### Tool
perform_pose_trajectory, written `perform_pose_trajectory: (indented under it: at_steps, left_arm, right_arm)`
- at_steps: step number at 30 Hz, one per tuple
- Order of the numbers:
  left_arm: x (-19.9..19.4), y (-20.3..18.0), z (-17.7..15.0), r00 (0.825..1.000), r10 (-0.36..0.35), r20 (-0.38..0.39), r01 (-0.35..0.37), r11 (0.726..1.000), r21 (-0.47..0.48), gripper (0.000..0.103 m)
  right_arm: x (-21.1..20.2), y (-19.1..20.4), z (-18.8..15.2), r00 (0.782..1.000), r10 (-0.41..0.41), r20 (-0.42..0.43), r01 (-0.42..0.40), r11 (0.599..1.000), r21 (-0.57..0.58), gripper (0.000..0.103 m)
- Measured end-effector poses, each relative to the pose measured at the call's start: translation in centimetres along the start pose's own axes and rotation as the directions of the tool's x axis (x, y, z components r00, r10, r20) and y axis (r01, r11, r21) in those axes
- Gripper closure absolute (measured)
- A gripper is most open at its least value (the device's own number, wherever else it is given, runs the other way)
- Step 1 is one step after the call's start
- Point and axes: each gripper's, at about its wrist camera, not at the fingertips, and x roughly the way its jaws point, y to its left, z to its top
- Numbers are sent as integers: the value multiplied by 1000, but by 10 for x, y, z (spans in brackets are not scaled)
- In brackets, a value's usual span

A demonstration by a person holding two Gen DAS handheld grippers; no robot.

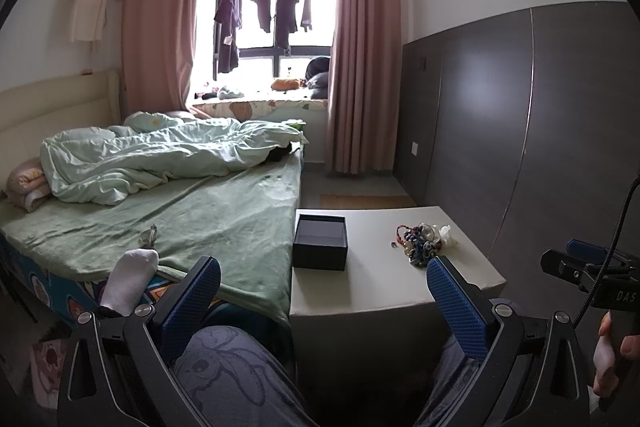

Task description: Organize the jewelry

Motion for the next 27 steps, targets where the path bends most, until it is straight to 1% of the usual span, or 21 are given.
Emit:
perform_pose_trajectory:
  at_steps: [10,18,23,27]
  left_arm:
    - [13,-2,3,1000,-2,-14,2,1000,-4,0]
    - [44,-8,10,998,-31,-48,31,1000,2,0]
    - [73,-12,13,992,-95,-83,94,996,-6,0]
    - [104,-23,14,978,-163,-127,163,987,-9,0]
  right_arm:
    - [2,-3,6,1000,-4,-9,5,1000,7,0]
    - [22,-19,15,1000,-6,-19,6,1000,27,0]
    - [43,-41,16,999,-30,-34,32,998,63,0]
    - [67,-64,14,997,-36,-69,43,994,103,0]
